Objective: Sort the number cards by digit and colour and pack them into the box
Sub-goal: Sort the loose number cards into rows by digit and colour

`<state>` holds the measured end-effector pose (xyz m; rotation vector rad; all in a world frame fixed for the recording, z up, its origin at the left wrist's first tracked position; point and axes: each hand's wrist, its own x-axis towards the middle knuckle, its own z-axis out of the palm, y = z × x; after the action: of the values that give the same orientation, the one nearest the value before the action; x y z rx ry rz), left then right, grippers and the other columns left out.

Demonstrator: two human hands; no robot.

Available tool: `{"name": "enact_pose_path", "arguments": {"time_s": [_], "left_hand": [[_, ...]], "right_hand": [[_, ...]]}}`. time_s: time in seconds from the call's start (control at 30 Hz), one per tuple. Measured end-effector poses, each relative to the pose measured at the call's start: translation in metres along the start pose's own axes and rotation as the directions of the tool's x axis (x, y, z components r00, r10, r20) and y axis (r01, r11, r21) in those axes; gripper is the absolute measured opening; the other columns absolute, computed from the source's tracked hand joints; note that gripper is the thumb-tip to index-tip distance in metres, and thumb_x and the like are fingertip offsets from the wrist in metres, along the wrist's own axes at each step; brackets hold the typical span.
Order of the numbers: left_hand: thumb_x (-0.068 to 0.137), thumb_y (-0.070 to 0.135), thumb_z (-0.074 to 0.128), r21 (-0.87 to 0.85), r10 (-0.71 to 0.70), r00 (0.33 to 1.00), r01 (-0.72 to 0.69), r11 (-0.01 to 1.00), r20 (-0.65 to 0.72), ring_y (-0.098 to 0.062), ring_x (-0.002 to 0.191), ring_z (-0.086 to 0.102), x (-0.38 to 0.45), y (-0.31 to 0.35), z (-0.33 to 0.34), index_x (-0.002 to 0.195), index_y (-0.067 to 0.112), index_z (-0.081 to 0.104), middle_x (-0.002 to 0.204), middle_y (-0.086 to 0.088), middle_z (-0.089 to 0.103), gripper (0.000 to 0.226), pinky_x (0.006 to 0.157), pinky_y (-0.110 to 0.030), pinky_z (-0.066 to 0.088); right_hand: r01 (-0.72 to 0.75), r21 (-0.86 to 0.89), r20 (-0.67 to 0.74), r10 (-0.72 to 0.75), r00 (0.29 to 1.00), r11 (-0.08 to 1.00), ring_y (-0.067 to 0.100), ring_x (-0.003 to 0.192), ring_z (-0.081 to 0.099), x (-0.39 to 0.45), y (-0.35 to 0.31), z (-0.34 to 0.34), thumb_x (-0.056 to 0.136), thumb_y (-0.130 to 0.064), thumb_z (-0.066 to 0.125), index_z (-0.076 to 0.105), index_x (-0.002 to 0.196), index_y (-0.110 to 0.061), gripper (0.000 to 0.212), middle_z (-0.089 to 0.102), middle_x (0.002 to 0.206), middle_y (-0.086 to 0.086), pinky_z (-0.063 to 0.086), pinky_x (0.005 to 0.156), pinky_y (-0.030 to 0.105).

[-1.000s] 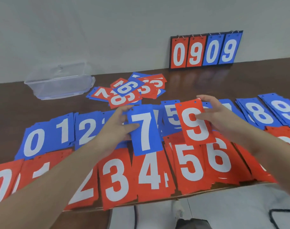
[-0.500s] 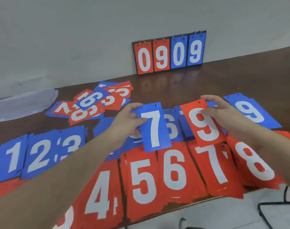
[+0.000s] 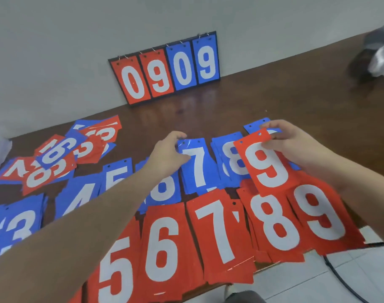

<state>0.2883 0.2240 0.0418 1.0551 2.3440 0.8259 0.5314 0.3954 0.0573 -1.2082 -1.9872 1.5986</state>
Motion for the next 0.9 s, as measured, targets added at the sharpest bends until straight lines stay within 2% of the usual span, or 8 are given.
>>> {"name": "enact_pose_path", "arguments": {"time_s": [0.07, 0.13, 0.37, 0.47, 0.53, 0.73, 0.8, 0.9], "left_hand": [[0.084, 0.025, 0.076, 0.316, 0.084, 0.994, -0.06, 0.947, -0.063, -0.025, 0.131, 0.039, 0.002, 0.003, 0.004, 0.138, 0.036, 0.049, 0.142, 0.006, 0.044, 0.062, 0.108, -0.042, 0.035], [0.083, 0.03, 0.076, 0.409, 0.175, 0.979, -0.119, 0.905, -0.103, -0.024, 0.137, 0.026, 0.002, 0.009, 0.008, 0.14, 0.037, 0.047, 0.148, 0.008, 0.033, 0.064, 0.109, -0.043, 0.025], [0.09, 0.028, 0.068, 0.291, 0.322, 0.936, -0.271, 0.918, -0.143, -0.02, 0.14, 0.026, 0.0, 0.033, 0.024, 0.129, 0.035, 0.057, 0.149, 0.008, 0.034, 0.042, 0.112, -0.043, 0.02], [0.093, 0.028, 0.065, 0.283, 0.357, 0.925, -0.31, 0.908, -0.133, -0.02, 0.14, 0.026, -0.002, 0.041, 0.03, 0.127, 0.033, 0.059, 0.149, 0.008, 0.034, 0.036, 0.113, -0.044, 0.02], [0.093, 0.028, 0.065, 0.285, 0.371, 0.92, -0.325, 0.902, -0.126, -0.021, 0.14, 0.026, -0.002, 0.044, 0.033, 0.126, 0.033, 0.06, 0.149, 0.007, 0.035, 0.034, 0.112, -0.044, 0.02], [0.092, 0.025, 0.066, 0.272, 0.365, 0.924, -0.324, 0.906, -0.116, -0.02, 0.141, 0.026, -0.01, 0.032, 0.028, 0.124, 0.033, 0.061, 0.149, 0.007, 0.035, 0.034, 0.113, -0.045, 0.019], [0.091, 0.026, 0.067, 0.269, 0.351, 0.928, -0.309, 0.912, -0.123, -0.021, 0.14, 0.027, -0.015, 0.022, 0.019, 0.124, 0.033, 0.06, 0.148, 0.007, 0.036, 0.034, 0.113, -0.045, 0.02], [0.092, 0.026, 0.066, 0.247, 0.324, 0.936, -0.284, 0.926, -0.138, -0.02, 0.139, 0.029, -0.025, 0.003, 0.001, 0.123, 0.034, 0.06, 0.147, 0.008, 0.036, 0.033, 0.112, -0.044, 0.021]], "right_hand": [[0.012, -0.006, -0.001, -0.012, 1.0, 1.0, 0.023, 0.087, 0.074, -0.003, 0.004, -0.01, 0.093, -0.004, 0.067, 0.058, 0.12, -0.034, 0.042, 0.075, 0.104, 0.004, 0.059, 0.077, 0.037], [0.018, -0.03, 0.002, -0.018, 1.0, 0.999, 0.02, 0.087, 0.075, -0.007, 0.009, -0.02, 0.093, -0.006, 0.067, 0.056, 0.13, -0.035, 0.049, 0.075, 0.104, 0.0, 0.06, 0.076, 0.037], [-0.03, -0.093, -0.037, 0.027, 0.999, 0.995, 0.023, 0.085, 0.076, -0.038, 0.038, -0.048, 0.095, -0.011, 0.066, 0.069, 0.101, -0.029, 0.019, 0.077, 0.1, 0.003, 0.06, 0.078, 0.041], [-0.035, -0.172, -0.078, 0.022, 0.997, 0.984, 0.018, 0.078, 0.075, -0.056, 0.051, -0.055, 0.094, -0.007, 0.064, 0.066, 0.098, -0.026, 0.02, 0.077, 0.091, -0.002, 0.059, 0.07, 0.033], [-0.026, -0.284, -0.111, -0.006, 0.994, 0.958, 0.018, 0.081, 0.072, -0.063, 0.058, -0.057, 0.089, -0.007, 0.066, 0.066, 0.094, -0.028, 0.021, 0.075, 0.09, -0.003, 0.057, 0.074, 0.036], [0.019, -0.538, -0.181, -0.138, 0.974, 0.843, 0.027, 0.111, 0.054, -0.072, 0.065, -0.048, 0.076, -0.021, 0.075, 0.058, 0.1, -0.042, 0.036, 0.059, 0.114, -0.002, 0.043, 0.103, 0.043], [0.041, -0.543, -0.189, -0.17, 0.967, 0.839, 0.03, 0.117, 0.052, -0.073, 0.06, -0.039, 0.078, -0.024, 0.075, 0.056, 0.103, -0.043, 0.037, 0.058, 0.12, -0.001, 0.042, 0.105, 0.043], [0.084, -0.527, -0.166, -0.2, 0.966, 0.846, 0.025, 0.111, 0.053, -0.073, 0.048, -0.02, 0.084, -0.025, 0.075, 0.06, 0.105, -0.038, 0.029, 0.053, 0.112, -0.009, 0.045, 0.098, 0.038]]}}
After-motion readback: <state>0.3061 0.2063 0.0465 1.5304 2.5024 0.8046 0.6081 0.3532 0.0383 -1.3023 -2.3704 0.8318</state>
